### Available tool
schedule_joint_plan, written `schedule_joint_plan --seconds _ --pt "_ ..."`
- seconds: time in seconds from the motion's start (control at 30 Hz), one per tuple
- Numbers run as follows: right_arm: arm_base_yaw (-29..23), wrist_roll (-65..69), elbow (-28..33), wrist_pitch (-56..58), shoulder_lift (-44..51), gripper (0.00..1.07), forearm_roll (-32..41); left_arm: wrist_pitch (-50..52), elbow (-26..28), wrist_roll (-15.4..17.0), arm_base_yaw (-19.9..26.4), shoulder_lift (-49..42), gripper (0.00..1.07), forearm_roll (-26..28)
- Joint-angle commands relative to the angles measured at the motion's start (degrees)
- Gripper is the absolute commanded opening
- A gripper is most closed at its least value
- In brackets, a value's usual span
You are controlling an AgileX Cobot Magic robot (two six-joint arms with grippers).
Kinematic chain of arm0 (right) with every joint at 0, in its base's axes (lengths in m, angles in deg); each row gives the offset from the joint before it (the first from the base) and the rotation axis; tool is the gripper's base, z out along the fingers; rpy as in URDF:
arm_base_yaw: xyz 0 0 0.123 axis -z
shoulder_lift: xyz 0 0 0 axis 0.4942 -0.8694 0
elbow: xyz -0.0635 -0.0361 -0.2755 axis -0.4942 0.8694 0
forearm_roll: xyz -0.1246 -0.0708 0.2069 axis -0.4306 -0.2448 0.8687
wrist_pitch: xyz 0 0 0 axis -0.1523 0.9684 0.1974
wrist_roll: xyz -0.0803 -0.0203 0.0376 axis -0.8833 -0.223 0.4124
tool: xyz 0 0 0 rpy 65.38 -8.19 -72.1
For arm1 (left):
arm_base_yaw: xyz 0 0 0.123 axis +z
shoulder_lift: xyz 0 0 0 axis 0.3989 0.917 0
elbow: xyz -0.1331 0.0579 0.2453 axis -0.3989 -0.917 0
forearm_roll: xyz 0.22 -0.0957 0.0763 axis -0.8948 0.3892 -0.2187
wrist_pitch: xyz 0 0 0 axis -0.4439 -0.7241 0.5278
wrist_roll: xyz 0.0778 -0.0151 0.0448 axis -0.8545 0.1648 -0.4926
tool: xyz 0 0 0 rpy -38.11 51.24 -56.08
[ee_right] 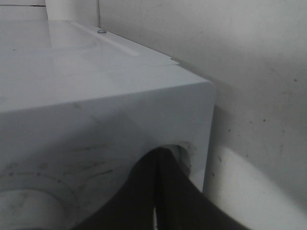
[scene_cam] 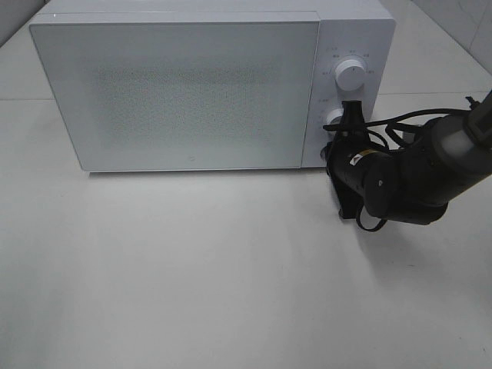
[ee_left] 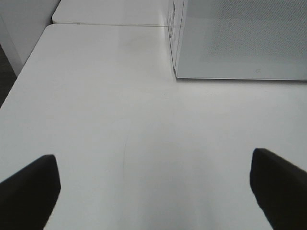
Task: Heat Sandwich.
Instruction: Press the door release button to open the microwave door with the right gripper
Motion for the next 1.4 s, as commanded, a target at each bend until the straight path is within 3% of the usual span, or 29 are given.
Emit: schedule_joint_plan --seconds 0.03,0.2,1.17,1.4 --pt "0.8 -0.69 -6.93 -17.76 -0.69 0.0 -3.32 0.52 -0.17 -0.11 0.06 -1.66 1.04 0.52" --pt "0.8 0.34 -9.63 -19.14 -2.46 0.0 -4.98 0.52 -0.17 -0.11 0.06 -1.66 1.04 0.52" --pt "0.57 -0.63 -9.63 -14.67 -2.41 0.0 -5.84 0.52 -0.17 -0.11 0.06 -1.66 1.04 0.52" --pt "0.57 -1.6 -9.57 -8.31 -0.4 0.0 -6.93 0.52 -0.17 -0.11 0.06 -1.66 1.04 0.52"
